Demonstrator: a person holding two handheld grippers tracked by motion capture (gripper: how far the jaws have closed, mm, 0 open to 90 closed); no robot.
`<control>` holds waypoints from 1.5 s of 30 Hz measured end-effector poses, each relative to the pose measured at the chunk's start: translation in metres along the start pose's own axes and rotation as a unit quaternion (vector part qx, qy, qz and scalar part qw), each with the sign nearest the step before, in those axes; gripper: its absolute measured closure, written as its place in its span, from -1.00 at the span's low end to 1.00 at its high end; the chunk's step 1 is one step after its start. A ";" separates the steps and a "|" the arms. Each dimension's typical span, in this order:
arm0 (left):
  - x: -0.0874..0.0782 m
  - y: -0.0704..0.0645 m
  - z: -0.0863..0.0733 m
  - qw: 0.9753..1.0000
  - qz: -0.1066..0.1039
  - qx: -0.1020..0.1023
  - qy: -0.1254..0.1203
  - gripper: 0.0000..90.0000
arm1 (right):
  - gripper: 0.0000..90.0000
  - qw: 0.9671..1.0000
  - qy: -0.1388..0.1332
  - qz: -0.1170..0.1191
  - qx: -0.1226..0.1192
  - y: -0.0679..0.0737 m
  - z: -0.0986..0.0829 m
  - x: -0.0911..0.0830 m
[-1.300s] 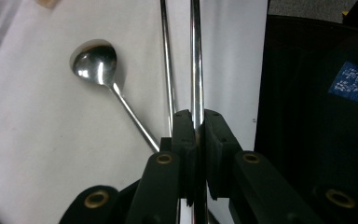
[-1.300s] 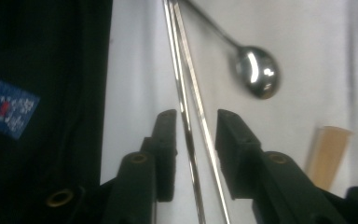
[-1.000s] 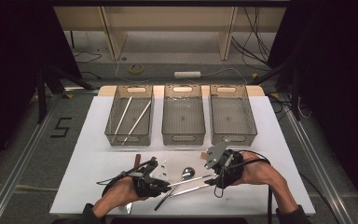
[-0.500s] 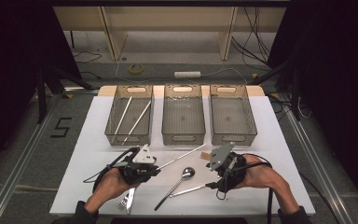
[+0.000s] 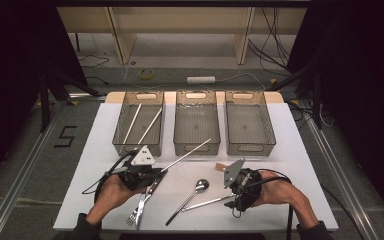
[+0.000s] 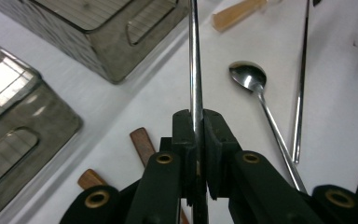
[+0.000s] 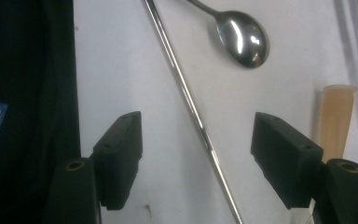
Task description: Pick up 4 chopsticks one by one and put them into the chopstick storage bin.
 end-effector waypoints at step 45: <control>0.003 0.112 0.022 0.986 0.106 -0.121 -0.035 0.86 | -0.24 0.999 0.039 0.024 0.007 -0.002 -0.013 0.018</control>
Point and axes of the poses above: each handheld gripper's, and its own axes: x roughly forward along the jaws, z roughly out of its top, y roughly to its left, the point moved 5 cm from there along x, roughly forward along the jaws, and after that the axes turned 5 degrees about -y, right-handed, at the moved point
